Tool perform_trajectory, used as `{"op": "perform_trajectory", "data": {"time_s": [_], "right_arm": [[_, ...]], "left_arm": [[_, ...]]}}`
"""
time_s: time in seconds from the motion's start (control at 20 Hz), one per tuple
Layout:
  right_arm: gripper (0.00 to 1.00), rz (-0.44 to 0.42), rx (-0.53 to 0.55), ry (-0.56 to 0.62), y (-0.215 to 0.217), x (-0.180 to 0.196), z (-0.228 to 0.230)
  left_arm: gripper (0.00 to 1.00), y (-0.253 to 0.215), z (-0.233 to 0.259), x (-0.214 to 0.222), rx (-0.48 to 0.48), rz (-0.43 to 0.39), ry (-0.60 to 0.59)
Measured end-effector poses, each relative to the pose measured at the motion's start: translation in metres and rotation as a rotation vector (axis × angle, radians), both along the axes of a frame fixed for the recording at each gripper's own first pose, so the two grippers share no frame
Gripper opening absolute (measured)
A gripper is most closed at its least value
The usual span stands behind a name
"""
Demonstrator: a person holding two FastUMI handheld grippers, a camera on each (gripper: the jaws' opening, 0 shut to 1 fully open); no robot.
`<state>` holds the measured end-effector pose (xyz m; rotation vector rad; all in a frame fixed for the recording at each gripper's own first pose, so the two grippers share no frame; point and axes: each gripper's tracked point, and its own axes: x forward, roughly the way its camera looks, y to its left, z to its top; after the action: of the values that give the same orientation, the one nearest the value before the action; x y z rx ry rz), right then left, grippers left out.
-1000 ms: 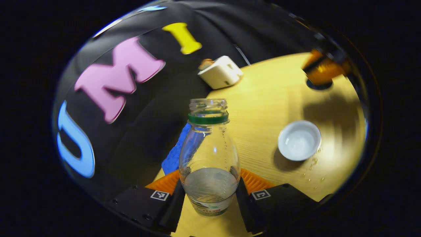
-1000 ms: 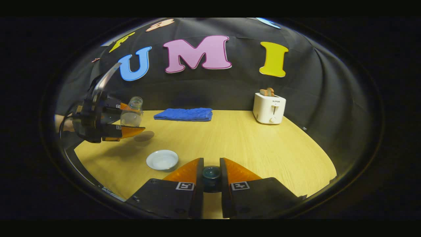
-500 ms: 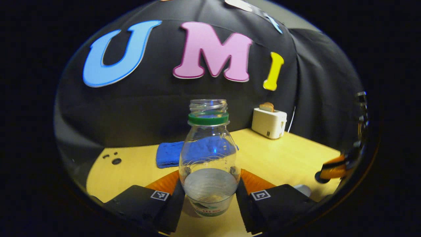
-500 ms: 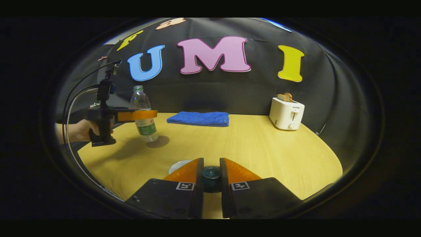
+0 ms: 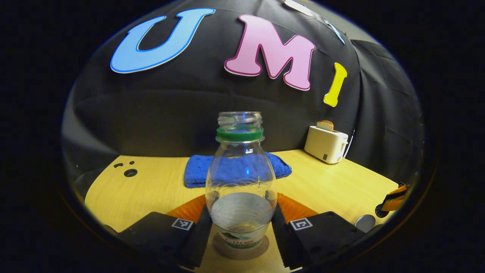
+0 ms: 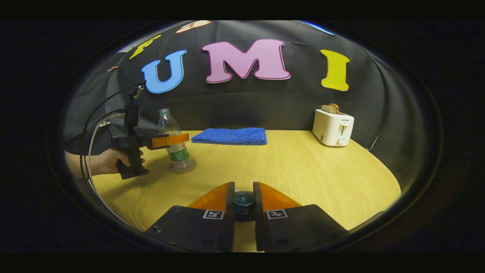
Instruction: Open the teacup lid with one hand, grasp the water bottle and pour water into the teacup with the other hand; after pouring, place the water bottle on the coaster and then close the teacup lid.
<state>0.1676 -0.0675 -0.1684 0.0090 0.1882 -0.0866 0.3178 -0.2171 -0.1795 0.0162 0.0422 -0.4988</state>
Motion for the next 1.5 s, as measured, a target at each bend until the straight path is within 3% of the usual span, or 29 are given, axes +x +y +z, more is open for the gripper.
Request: {"op": "perform_trajectory", "data": {"time_s": [0.35, 0.55, 0.6, 0.85, 0.9, 1.0, 1.25, 1.5], "right_arm": [[0.25, 0.023, -0.013, 0.027, 0.007, -0.003, -0.006], [0.25, 0.028, -0.019, 0.019, 0.006, -0.006, -0.005], [0.30, 0.029, -0.016, 0.018, 0.007, -0.007, -0.004], [0.25, 0.050, -0.016, 0.025, 0.013, -0.002, -0.008], [0.30, 0.055, -0.018, 0.022, 0.015, 0.000, -0.009], [0.26, 0.071, -0.031, 0.010, 0.019, 0.006, -0.011], [0.25, 0.100, -0.062, -0.011, 0.026, 0.020, -0.020], [0.26, 0.125, -0.069, -0.017, 0.032, 0.028, -0.027]], "left_arm": [[0.82, -0.005, -0.006, -0.011, 0.036, 0.004, 0.018], [0.96, 0.001, -0.004, -0.021, 0.028, 0.029, 0.033], [0.96, 0.002, -0.003, -0.026, 0.021, 0.029, 0.038], [0.97, 0.023, -0.007, -0.058, -0.009, 0.070, 0.093], [0.96, 0.029, -0.007, -0.067, -0.028, 0.085, 0.101], [0.97, 0.046, -0.009, -0.087, -0.045, 0.110, 0.109], [0.96, 0.108, -0.031, -0.143, -0.066, 0.275, 0.152], [0.96, 0.135, -0.054, -0.185, -0.157, 0.336, 0.244]]}}
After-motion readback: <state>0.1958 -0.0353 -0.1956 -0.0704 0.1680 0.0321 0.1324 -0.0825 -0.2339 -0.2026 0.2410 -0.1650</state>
